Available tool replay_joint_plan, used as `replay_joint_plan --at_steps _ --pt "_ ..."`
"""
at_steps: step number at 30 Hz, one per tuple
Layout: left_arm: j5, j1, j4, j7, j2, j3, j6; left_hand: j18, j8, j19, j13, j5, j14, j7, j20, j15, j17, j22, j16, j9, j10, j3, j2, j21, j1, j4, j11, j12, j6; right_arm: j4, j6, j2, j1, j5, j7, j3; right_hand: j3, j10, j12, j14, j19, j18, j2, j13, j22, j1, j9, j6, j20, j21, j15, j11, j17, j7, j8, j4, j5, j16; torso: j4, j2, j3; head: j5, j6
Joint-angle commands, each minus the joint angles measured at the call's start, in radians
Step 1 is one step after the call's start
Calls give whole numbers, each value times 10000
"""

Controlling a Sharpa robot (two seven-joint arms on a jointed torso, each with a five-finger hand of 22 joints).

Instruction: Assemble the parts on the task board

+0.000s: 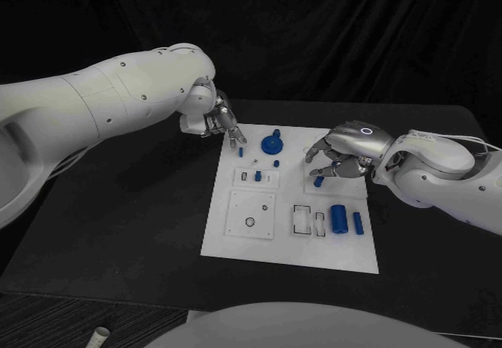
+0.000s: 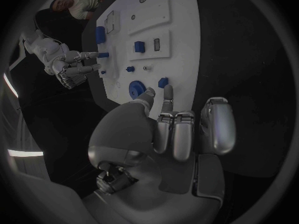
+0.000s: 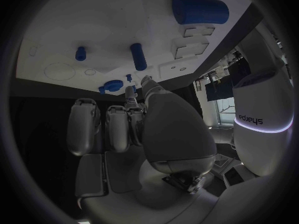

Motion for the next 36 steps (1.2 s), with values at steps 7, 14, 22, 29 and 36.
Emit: replay_joint_plan --at_steps 7,14,22,29,36 --pt "-71 -54 -49 102 108 9 244 -39 -3 219 2630 13 1057 -23 39 38 2631 1893 63 24 1079 -124 44 -39 -21 10 15 34 78 26 -102 7 -23 39 17 5 4 -85 -99 474 34 -147 23 292 1855 -93 -2 36 -11 -82 -29 -7 507 -31 -42 84 -60 -26 -5 -4 7 -24 0" --pt "-73 -132 -149 52 207 9 385 -28 -21 197 2630 64 1057 -29 35 32 2631 1877 63 21 1079 -104 80 -98 54 -22 8 34 74 29 -51 7 -23 40 1 5 10 -114 -132 467 19 -139 34 245 1843 -86 0 44 -12 -122 -28 -8 481 -33 -39 76 -54 -46 0 -2 9 -14 0" --pt "-73 -237 -286 39 344 9 475 -19 -53 174 2630 114 1057 -23 35 34 2631 1864 63 13 1079 -92 102 -147 112 -47 14 34 50 24 58 26 -23 40 -3 5 16 -161 -184 448 -8 -125 45 174 1823 -76 1 51 -12 -192 -27 -8 422 -34 -38 67 -38 -93 -13 6 2 -60 0" --pt "-73 -277 -374 36 419 9 487 -13 -60 162 2630 126 1057 -22 36 36 2631 1856 63 11 1079 -87 114 -180 127 -53 16 34 45 22 148 23 -23 40 -28 5 15 -178 -203 439 -26 -115 48 153 1810 -78 2 54 -12 -236 -26 -6 397 -32 -37 65 -34 -113 1 0 0 -49 0" --pt "-73 -291 -401 105 448 9 490 -2 -87 123 2630 261 1057 -25 42 42 2631 1839 63 15 1079 -43 170 -247 258 -122 20 34 45 16 220 25 -23 40 -64 5 11 -189 -215 434 -30 -113 47 138 1807 -84 2 56 -12 -248 -25 -5 386 -30 -37 68 -35 -123 -8 1 -7 -46 0"
